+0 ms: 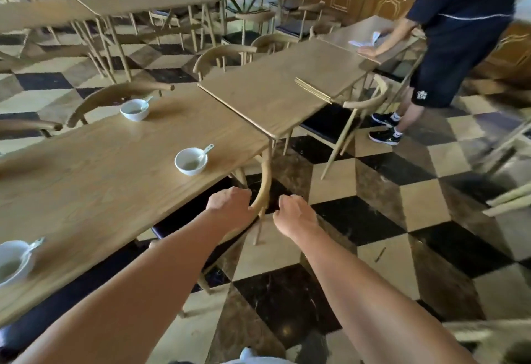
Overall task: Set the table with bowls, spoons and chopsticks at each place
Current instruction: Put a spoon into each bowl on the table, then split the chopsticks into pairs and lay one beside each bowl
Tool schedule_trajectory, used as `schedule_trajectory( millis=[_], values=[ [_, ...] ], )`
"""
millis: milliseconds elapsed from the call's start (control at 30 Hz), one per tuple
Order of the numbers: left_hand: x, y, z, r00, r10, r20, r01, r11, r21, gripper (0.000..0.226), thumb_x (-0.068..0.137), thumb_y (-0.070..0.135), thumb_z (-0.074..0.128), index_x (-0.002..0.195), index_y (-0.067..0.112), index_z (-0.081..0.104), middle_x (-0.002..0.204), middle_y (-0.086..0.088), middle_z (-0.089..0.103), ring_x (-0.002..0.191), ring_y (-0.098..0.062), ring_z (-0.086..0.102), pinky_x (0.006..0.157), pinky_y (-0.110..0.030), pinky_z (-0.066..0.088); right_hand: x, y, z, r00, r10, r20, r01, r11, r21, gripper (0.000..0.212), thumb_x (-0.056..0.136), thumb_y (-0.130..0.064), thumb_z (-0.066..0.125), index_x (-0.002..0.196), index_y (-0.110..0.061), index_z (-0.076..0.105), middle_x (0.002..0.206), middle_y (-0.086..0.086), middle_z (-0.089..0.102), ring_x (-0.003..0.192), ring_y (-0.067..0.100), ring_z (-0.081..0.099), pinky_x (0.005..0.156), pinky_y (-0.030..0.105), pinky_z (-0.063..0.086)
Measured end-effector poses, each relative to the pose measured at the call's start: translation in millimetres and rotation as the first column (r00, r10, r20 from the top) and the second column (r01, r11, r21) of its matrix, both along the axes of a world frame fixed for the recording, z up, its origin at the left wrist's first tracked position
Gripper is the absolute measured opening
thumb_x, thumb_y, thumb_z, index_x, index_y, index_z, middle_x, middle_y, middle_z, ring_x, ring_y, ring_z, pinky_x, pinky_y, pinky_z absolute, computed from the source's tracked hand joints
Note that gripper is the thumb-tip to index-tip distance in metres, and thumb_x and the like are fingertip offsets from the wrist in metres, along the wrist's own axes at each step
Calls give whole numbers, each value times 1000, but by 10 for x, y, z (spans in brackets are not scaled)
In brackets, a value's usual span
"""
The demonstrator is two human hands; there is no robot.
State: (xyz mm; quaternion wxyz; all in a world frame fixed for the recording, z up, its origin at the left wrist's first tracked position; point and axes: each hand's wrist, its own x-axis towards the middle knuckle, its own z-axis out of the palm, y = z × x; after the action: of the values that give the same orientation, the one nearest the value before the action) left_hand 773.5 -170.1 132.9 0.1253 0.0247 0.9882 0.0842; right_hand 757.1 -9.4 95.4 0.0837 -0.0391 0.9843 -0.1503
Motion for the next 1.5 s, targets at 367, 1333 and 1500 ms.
schedule_trajectory(
  millis=[367,1333,1500],
  values=[
    [-1226,1312,-211,981,-179,71,182,983,-32,24,97,36,44,109,21,58,104,-4,63,88,-23,63,76,-39,55,-851,1350,-83,977,-209,52,207,978,35,26,97,-30,52,114,-14,63,114,8,65,105,30,63,84,40,54],
    [-6540,2718,-943,969,-61,239,66,998,-10,26,100,33,41,113,18,57,99,-2,60,84,-21,61,67,-33,55,-6414,2785,-581,945,-62,320,92,993,-78,19,98,-27,49,88,-12,54,86,8,58,87,26,63,71,35,48],
    [-7556,3020,-1142,954,110,278,-117,993,9,23,99,32,42,111,19,56,98,-1,61,85,-20,62,65,-31,53,-7670,2968,-771,959,47,281,-10,991,-133,20,96,-24,49,83,-10,50,77,9,55,72,29,57,59,33,36]
  ],
)
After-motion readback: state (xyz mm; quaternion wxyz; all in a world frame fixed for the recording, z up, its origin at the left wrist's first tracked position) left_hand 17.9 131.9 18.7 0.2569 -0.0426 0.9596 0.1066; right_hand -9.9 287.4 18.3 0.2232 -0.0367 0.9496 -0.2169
